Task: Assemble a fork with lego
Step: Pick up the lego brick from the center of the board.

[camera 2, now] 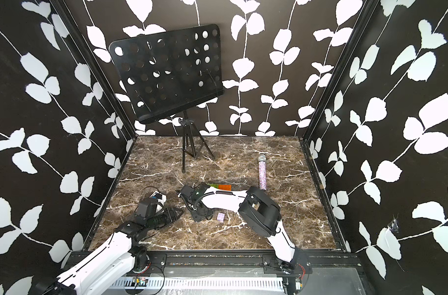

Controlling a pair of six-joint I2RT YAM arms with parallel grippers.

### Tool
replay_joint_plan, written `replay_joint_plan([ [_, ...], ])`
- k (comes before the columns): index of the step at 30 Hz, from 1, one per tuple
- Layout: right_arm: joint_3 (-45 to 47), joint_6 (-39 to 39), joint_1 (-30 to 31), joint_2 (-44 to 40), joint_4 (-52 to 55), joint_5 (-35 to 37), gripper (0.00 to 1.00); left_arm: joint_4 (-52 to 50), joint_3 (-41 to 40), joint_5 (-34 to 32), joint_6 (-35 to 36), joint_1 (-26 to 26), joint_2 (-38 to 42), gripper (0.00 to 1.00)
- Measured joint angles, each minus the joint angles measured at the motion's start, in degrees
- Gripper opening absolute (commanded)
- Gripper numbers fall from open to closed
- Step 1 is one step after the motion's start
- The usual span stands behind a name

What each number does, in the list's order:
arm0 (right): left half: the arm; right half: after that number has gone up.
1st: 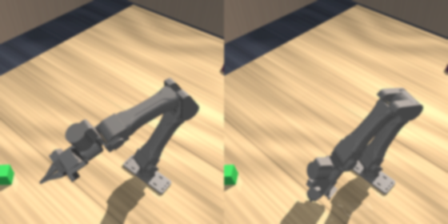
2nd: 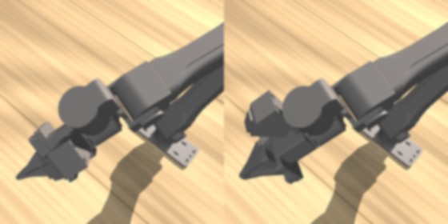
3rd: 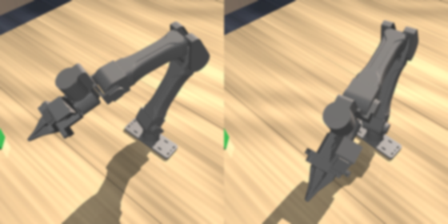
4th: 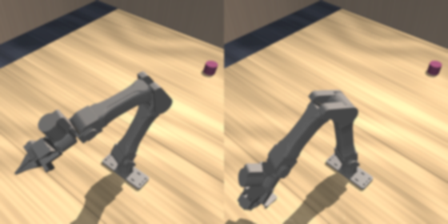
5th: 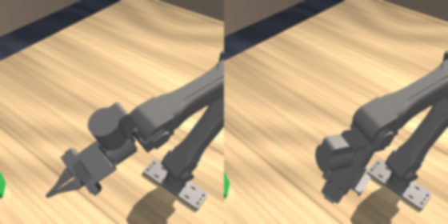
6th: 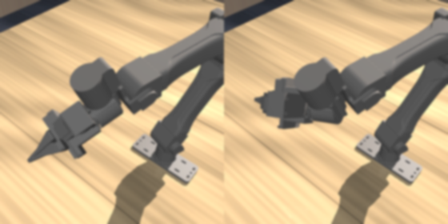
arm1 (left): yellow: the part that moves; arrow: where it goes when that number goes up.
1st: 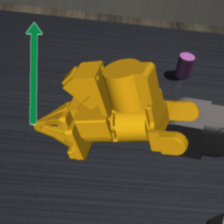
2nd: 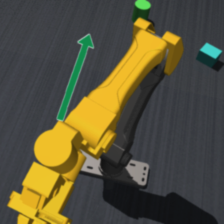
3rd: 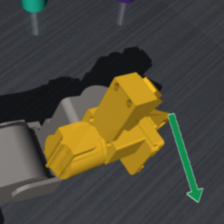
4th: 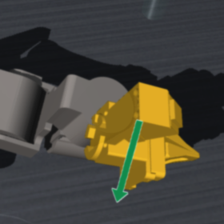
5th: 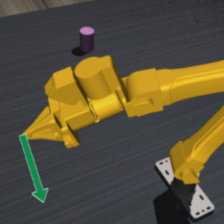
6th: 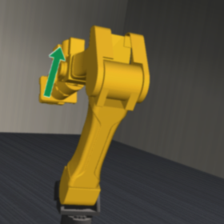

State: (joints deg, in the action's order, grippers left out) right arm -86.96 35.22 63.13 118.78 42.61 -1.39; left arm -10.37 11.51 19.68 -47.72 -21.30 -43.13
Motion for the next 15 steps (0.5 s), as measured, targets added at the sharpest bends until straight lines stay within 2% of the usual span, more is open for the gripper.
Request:
replay_joint_plan([
  [5,1.2,-3.1,0.0,-0.7,-1.5,0.7,0.22,-0.3,0.0,0.4,0.2,0.1,0.4,0.59],
  [8,5.2,-6.3,-0.1,-3.7,-4.1,0.2,0.22,-0.7,0.0,1.4,0.3,0.1,1.0,0.66],
  [12,12.8,-12.0,-0.8,-12.0,-9.8,-2.7,0.23,-0.4,0.1,5.5,0.4,0.2,2.5,0.73],
  [15,18.4,-16.2,-1.6,-19.8,-15.8,-5.0,0.24,1.0,0.7,9.9,-0.3,0.2,3.3,0.73],
])
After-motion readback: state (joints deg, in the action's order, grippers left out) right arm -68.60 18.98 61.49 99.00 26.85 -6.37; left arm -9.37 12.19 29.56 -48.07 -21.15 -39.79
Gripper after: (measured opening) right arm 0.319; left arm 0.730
